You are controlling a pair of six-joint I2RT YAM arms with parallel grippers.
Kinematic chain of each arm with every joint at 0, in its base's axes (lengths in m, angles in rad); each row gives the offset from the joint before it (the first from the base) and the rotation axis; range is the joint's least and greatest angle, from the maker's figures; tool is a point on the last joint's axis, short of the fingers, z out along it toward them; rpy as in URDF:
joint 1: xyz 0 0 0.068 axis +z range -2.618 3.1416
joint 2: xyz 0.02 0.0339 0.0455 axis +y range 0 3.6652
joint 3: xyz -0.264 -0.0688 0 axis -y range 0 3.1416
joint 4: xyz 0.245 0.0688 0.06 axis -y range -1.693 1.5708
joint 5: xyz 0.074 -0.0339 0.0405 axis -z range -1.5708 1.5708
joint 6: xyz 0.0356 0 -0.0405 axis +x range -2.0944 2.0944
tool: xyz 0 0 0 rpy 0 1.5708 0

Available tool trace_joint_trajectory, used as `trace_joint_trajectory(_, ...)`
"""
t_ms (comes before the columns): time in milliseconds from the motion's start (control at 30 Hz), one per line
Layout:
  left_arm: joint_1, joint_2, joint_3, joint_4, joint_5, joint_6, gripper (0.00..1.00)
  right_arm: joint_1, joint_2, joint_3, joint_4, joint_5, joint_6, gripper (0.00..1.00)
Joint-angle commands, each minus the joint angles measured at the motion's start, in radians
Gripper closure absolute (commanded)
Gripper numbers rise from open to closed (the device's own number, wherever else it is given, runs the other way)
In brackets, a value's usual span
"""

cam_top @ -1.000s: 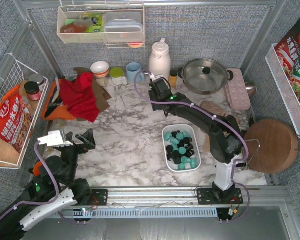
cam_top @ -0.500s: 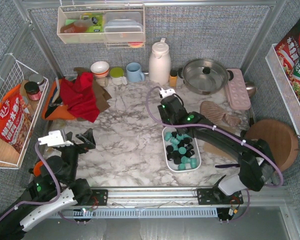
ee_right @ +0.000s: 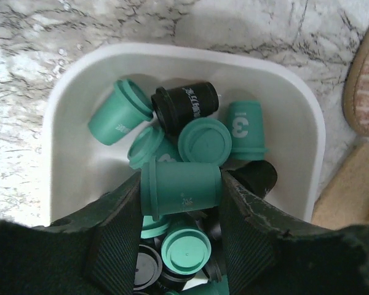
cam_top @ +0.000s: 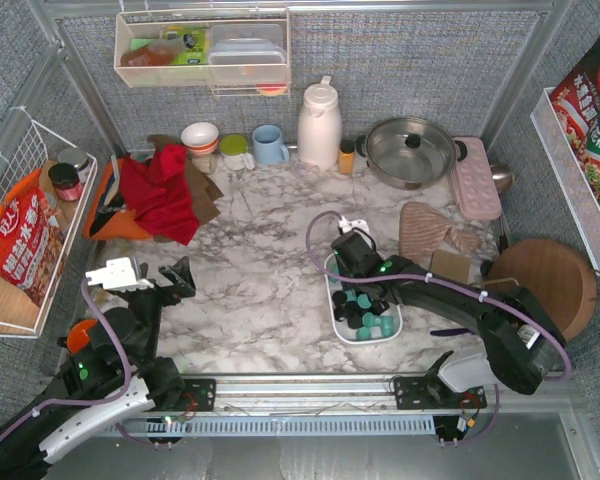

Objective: Mix the coffee capsules in the storage basket

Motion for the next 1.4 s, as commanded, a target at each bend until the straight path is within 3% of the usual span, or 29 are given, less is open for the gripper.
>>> trace_joint_trajectory(0,0.002,0.007,0.001,0.027,0.000,0.010,0.01,0.001,-0.015,-0.035,0.041,0.027,0.077,0.47)
trace_joint_trajectory(333,0.007,-0.012,0.000,0.028,-0.002,0.007,0.01,0.001,-0.051,-0.032,0.020,-0.060,0.143,0.22)
trace_joint_trajectory(500,0.009,0.003,0.001,0.027,0.001,0.008,0.01,0.001,-0.171,-0.038,-0.030,-0.040,0.129,0.01)
trace_joint_trajectory(633,0.015,0.017,0.001,0.033,0.006,0.013,0.01,-0.001,-0.306,-0.051,-0.087,0.059,0.073,0.01)
trace_joint_trajectory(767,0.022,0.025,0.001,0.031,0.017,0.009,0.01,-0.002,-0.483,-0.079,-0.173,0.256,0.050,0.01)
trace_joint_trajectory(967,0.025,0.024,-0.004,0.035,0.016,0.012,0.01,-0.003,-0.845,-0.235,-0.166,0.525,-0.053,0.01)
trace_joint_trajectory(1233,0.030,0.079,-0.011,0.042,0.046,0.028,0.01,-0.006,-1.352,-0.607,0.007,0.532,-0.330,0.01)
trace_joint_trajectory(1367,0.034,0.114,-0.008,0.033,0.044,0.030,0.01,-0.020,-1.315,-0.731,0.184,0.508,-0.371,0.01)
